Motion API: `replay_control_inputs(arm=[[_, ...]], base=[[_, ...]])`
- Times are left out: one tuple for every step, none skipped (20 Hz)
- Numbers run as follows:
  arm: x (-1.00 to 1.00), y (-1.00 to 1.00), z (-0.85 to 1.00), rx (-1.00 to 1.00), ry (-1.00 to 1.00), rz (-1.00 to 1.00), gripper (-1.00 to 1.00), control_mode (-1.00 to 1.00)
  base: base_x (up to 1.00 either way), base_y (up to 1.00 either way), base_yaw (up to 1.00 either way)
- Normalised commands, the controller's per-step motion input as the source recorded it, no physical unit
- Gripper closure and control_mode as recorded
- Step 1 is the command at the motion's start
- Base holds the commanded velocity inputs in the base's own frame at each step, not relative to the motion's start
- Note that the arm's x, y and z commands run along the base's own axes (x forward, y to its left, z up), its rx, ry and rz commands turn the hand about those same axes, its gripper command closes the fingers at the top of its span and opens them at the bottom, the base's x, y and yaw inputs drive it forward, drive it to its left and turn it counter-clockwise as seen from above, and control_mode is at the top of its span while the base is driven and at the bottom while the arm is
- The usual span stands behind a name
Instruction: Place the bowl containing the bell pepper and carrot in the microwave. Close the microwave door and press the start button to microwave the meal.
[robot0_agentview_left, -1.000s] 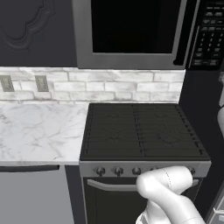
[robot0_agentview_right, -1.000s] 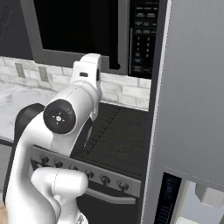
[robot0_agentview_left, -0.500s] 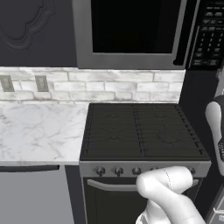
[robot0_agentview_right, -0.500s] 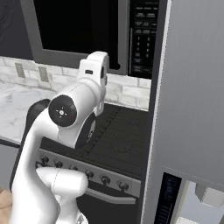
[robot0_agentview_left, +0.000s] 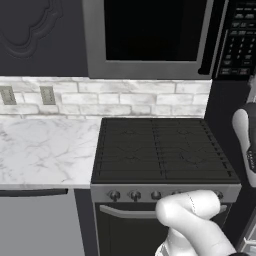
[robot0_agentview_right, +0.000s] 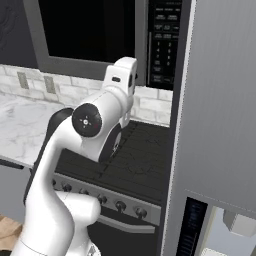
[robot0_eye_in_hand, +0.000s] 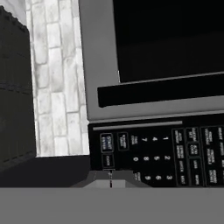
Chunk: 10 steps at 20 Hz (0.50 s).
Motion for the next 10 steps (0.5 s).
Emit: replay_control_inputs(arm=[[0.26, 0.00, 0.00, 0.00, 0.00, 0.00, 1.00, -1.00], [0.24, 0.00, 0.00, 0.00, 0.00, 0.00, 1.00, -1.00], [0.24, 0.00, 0.00, 0.00, 0.00, 0.00, 1.00, -1.00], [0.24, 0.00, 0.00, 0.00, 0.00, 0.00, 1.00, -1.00], [0.26, 0.00, 0.00, 0.00, 0.00, 0.00, 1.00, -1.00], [0.29, 0.00, 0.00, 0.00, 0.00, 0.00, 1.00, -1.00], [0.31, 0.00, 0.00, 0.00, 0.00, 0.00, 1.00, -1.00], [0.31, 0.00, 0.00, 0.01, 0.00, 0.00, 1.00, -1.00], [0.29, -0.02, 0.00, 0.02, 0.00, 0.00, 1.00, -1.00], [0.28, -0.04, 0.00, 0.02, 0.00, 0.00, 1.00, -1.00]], base=[[0.00, 0.00, 0.00], [0.00, 0.00, 0.00], [0.00, 0.00, 0.00], [0.00, 0.00, 0.00], [0.00, 0.00, 0.00], [0.00, 0.00, 0.00], [0.00, 0.00, 0.00], [0.00, 0.00, 0.00], [0.00, 0.00, 0.00], [0.00, 0.00, 0.00]])
